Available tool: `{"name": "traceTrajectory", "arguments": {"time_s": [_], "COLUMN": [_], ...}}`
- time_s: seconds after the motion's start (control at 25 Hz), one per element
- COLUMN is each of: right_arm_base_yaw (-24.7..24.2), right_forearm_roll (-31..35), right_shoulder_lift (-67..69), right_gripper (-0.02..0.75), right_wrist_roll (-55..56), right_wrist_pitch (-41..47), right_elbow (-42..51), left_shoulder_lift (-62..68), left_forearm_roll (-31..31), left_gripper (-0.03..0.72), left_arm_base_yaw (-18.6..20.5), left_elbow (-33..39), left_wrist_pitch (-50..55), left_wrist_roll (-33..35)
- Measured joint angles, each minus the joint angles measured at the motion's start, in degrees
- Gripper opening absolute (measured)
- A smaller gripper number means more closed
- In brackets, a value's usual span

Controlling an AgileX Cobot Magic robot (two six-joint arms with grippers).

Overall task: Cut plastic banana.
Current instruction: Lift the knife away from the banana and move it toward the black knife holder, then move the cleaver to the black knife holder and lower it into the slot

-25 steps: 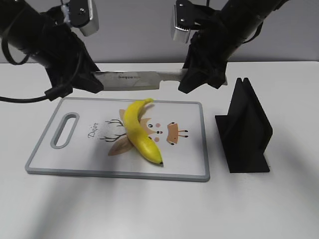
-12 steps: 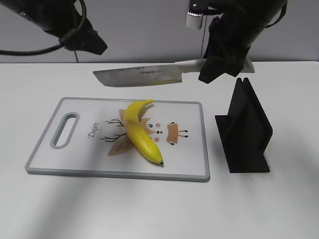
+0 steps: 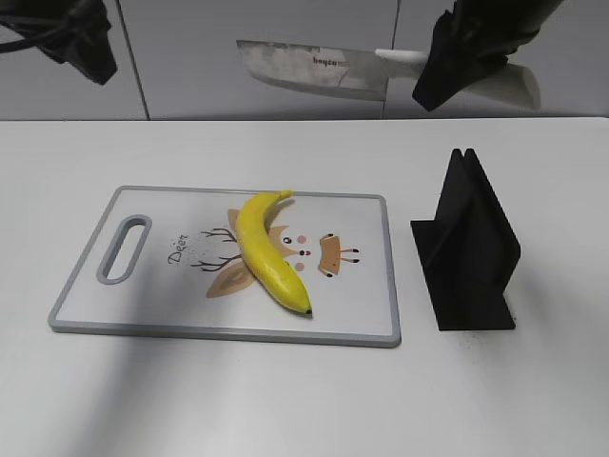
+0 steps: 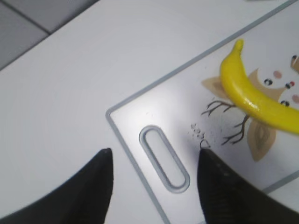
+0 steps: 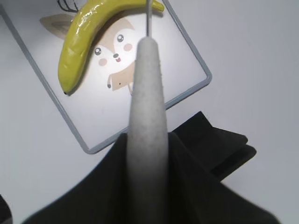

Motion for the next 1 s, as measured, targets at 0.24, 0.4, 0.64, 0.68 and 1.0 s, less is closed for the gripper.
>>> {"name": "traceTrajectory", "arguments": {"time_s": [0.24, 0.4, 0.64, 0.68, 1.0], "right_arm_base_yaw": [0.0, 0.0, 0.0, 0.0, 0.0], "right_forearm_roll": [-0.2, -1.6, -5.4, -5.6, -8.5], "right_shoulder_lift": [-2.5, -5.1, -9.6, -10.5, -18.3], "right_gripper": [0.176, 0.176, 0.176, 0.176, 0.176], "right_wrist_roll": [4.5, 12.4, 30.0, 31.6, 41.5], "right_wrist_pitch": [5.1, 5.3, 5.4, 5.4, -3.0], "right_elbow": [0.0, 0.0, 1.5, 2.3, 16.2], "left_shoulder_lift": [0.0, -0.1, -5.4, -6.9, -21.4], "left_forearm_roll": [2.0, 3.6, 4.5, 4.8, 5.9], "left_gripper": [0.554, 0.552, 0.552, 0.552, 0.552], "left_arm_base_yaw": [0.1, 0.1, 0.1, 0.1, 0.1], "left_elbow": [0.0, 0.0, 3.1, 4.2, 16.1], "left_wrist_pitch": [5.2, 5.3, 5.4, 5.4, 5.6], "left_wrist_roll": [-7.4, -11.1, -15.2, -15.5, -18.4]}}
